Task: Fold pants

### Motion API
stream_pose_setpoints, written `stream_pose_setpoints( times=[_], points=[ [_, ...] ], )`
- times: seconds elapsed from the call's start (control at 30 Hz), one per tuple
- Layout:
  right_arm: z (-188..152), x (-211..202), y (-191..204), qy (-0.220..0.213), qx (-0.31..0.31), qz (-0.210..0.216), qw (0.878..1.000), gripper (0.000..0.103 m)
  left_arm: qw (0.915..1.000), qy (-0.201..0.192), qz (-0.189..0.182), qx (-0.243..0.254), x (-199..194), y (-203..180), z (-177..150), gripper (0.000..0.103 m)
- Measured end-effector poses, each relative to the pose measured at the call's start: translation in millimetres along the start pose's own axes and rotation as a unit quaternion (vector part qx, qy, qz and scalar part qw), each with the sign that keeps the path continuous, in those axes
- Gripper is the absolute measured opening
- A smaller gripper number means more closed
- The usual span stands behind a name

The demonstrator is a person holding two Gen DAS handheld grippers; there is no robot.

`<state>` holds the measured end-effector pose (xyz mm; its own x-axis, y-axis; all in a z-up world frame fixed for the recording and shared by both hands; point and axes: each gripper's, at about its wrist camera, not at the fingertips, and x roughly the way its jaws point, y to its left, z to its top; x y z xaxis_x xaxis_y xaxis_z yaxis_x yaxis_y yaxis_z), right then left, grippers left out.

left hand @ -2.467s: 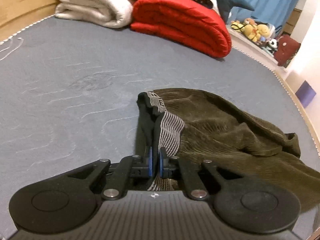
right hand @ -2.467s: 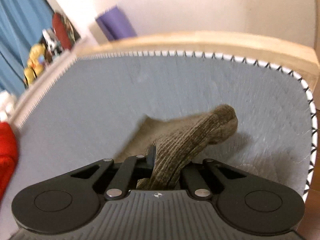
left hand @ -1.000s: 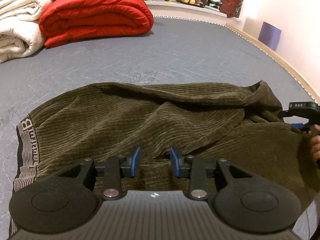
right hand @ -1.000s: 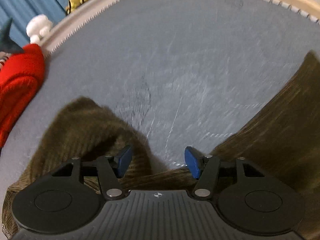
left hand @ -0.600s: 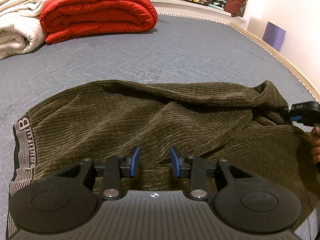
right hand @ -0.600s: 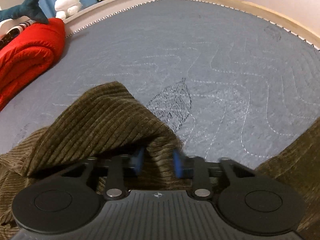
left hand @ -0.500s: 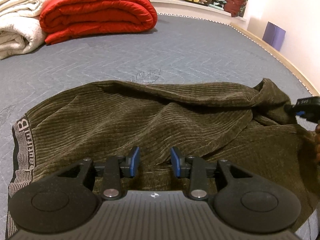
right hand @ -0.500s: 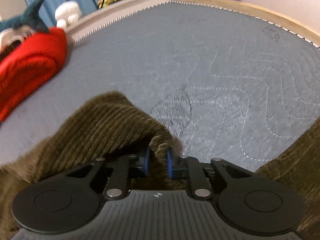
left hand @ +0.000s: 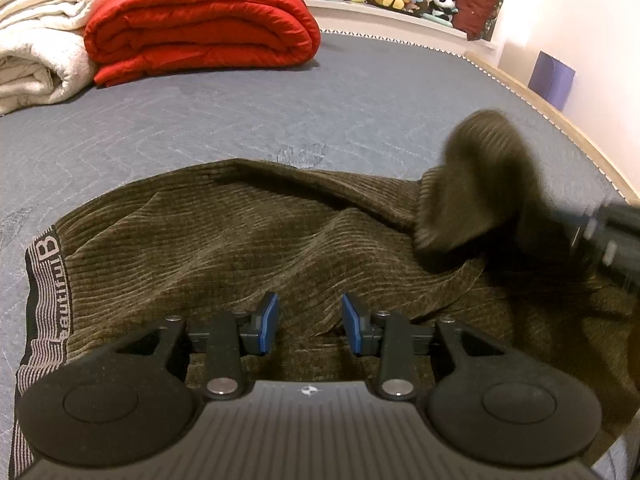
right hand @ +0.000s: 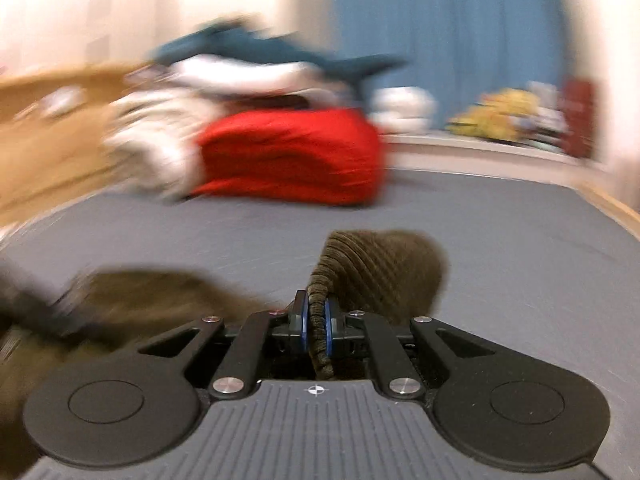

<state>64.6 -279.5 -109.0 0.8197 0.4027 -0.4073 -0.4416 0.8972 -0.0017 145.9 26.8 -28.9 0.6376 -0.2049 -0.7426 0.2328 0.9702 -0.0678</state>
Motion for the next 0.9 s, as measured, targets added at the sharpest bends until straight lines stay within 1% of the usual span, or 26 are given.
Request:
stream_pose_setpoints(
  times=[0.03,0.07,0.1,0.13,0.2,0.27,0.33,0.37,0.4,0.43,0.47,0.53,0.57,0.6,0.63,0.67,0.7,0.73,0.77,0.8,0.83,0.9],
  points=[
    [-4,4,8,0.020,-0.016,0.020,0.999,0.008,1.0000,0.001,0.001,0.000,1,0,0,0.040],
    [-10,8,13,0.039,-0.027,0.032,0.998,0.009,1.0000,0.003,0.001,0.000,1,0,0,0.040],
    [-13,10,17,0.052,-0.034,0.035,0.997,0.010,1.0000,0.003,0.001,0.000,1,0,-1,0.041],
    [-15,13,18,0.062,-0.034,0.034,0.997,0.012,1.0000,0.002,0.001,0.000,0,1,-1,0.044],
    [-16,13,13,0.067,-0.016,0.037,0.997,0.014,1.0000,0.001,0.000,-0.001,-1,2,0,0.046],
    [-9,10,-5,0.055,0.028,0.049,0.997,0.020,1.0000,0.001,0.000,-0.002,-1,4,0,0.046],
    [5,2,-31,0.015,0.102,0.058,0.993,0.044,1.0000,0.001,0.000,-0.004,-1,5,1,0.046],
    [7,-6,-45,-0.010,0.148,0.060,0.987,0.048,1.0000,0.000,0.000,-0.004,-1,5,1,0.046],
    [8,-14,-60,-0.034,0.192,0.056,0.979,0.049,1.0000,0.000,0.000,-0.004,-1,5,1,0.046],
    [7,-21,-76,-0.054,0.237,0.052,0.969,0.049,1.0000,0.000,-0.001,-0.004,-1,5,1,0.046],
    [3,-27,-94,-0.072,0.289,0.044,0.954,0.049,1.0000,0.000,-0.001,-0.004,-1,5,1,0.046],
    [-9,-29,-119,-0.077,0.354,0.019,0.932,0.050,1.0000,0.001,-0.001,-0.003,-1,4,1,0.046],
    [-16,-27,-129,-0.059,0.380,-0.006,0.923,0.051,1.0000,0.001,-0.001,-0.002,-1,4,1,0.046],
    [-22,-24,-133,-0.037,0.393,-0.023,0.919,0.051,1.0000,0.001,-0.001,-0.003,-1,4,1,0.046],
    [-28,-18,-138,-0.004,0.402,-0.040,0.915,0.051,1.0000,0.001,0.000,-0.004,-2,5,1,0.046],
    [-33,-8,-140,0.043,0.409,-0.059,0.909,0.051,1.0000,0.000,0.000,-0.004,-2,5,1,0.046],
    [-42,1,-142,0.085,0.421,-0.067,0.900,0.051,1.0000,0.000,-0.001,-0.004,-2,5,1,0.046],
    [-50,7,-144,0.110,0.436,-0.062,0.891,0.053,1.0000,0.000,-0.001,-0.004,-3,5,1,0.046],
    [-59,13,-146,0.126,0.458,-0.050,0.878,0.055,1.0000,0.000,0.000,-0.004,-3,5,1,0.046],
    [-65,17,-147,0.135,0.479,-0.037,0.866,0.061,1.0000,0.000,0.000,-0.004,-3,5,1,0.046],
    [-69,16,-147,0.137,0.487,-0.030,0.862,0.063,1.0000,0.001,0.000,-0.004,-2,5,2,0.046],
    [-70,21,-145,0.135,0.489,-0.024,0.862,0.063,1.0000,0.003,0.001,-0.002,-1,4,2,0.046]
  ],
)
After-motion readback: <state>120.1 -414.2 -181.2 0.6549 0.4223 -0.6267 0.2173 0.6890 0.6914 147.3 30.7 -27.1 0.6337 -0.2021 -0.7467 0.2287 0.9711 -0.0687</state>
